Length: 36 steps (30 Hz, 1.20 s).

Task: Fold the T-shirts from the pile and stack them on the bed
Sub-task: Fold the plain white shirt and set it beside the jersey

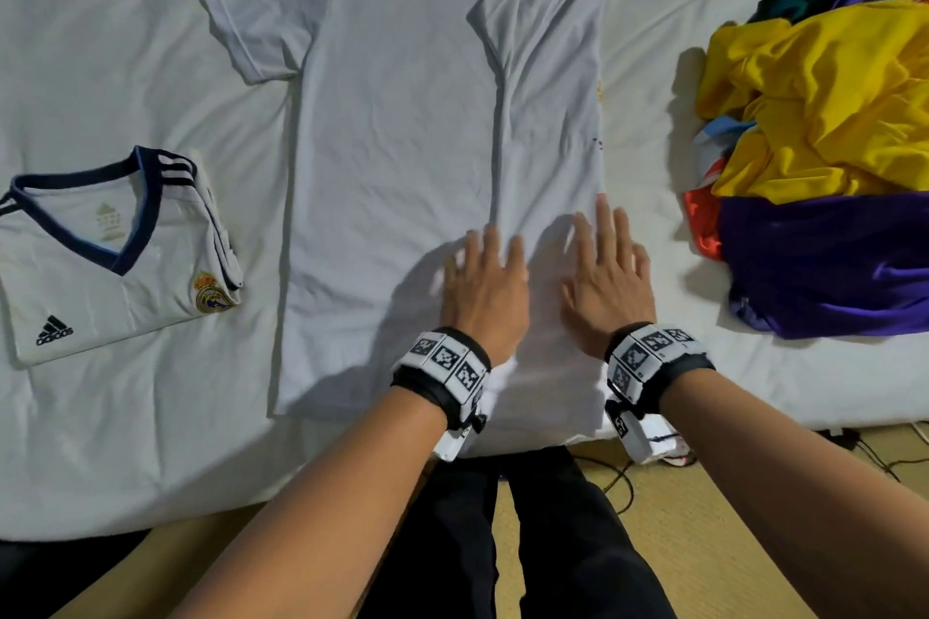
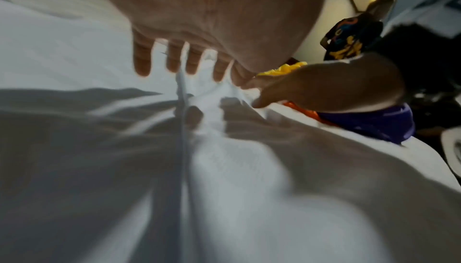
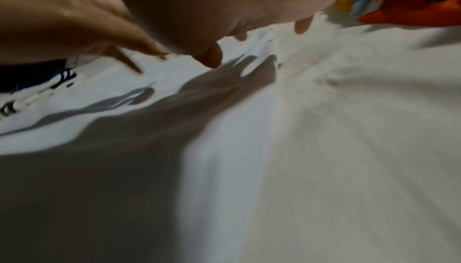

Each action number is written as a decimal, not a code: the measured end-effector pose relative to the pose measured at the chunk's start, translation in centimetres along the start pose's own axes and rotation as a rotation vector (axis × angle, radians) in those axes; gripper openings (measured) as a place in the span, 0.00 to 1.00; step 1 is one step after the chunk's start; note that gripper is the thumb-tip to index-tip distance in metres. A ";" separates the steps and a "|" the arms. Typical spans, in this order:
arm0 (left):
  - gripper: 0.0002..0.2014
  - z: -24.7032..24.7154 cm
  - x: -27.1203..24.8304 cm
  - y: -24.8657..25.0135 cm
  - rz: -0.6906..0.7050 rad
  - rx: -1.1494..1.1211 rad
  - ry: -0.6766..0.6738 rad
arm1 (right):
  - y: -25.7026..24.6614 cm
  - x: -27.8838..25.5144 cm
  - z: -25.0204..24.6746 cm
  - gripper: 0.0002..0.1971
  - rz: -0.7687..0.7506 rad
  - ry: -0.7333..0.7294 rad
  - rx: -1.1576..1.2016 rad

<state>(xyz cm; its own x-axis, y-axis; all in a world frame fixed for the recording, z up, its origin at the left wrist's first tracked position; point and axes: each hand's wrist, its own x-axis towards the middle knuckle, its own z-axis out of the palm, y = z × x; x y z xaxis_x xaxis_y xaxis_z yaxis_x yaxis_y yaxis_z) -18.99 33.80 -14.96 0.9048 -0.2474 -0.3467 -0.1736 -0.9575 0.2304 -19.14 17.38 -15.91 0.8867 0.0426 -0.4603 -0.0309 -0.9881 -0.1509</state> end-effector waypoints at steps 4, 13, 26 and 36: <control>0.33 2.8 2.8 -1.1 0.208 0.118 -0.192 | 1.3 2.4 1.6 0.38 -0.165 -0.085 -0.069; 0.34 2.6 4.5 -5.2 0.058 0.099 -0.024 | 2.4 3.7 1.5 0.38 0.035 0.026 -0.010; 0.21 -2.7 13.1 -7.2 0.051 0.012 0.271 | 1.6 12.4 -4.8 0.23 -0.021 0.244 0.016; 0.21 -10.8 27.8 -4.8 -0.125 -0.164 0.238 | 1.0 24.1 -13.2 0.19 -0.008 0.288 0.132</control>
<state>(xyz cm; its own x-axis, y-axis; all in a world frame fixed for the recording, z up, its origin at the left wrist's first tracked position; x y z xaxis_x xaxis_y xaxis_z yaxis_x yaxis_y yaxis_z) 11.22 33.11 -15.89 0.9841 -0.0694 -0.1637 -0.0079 -0.9369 0.3495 8.30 15.44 -15.57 0.9808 -0.0126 -0.1946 -0.0668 -0.9592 -0.2748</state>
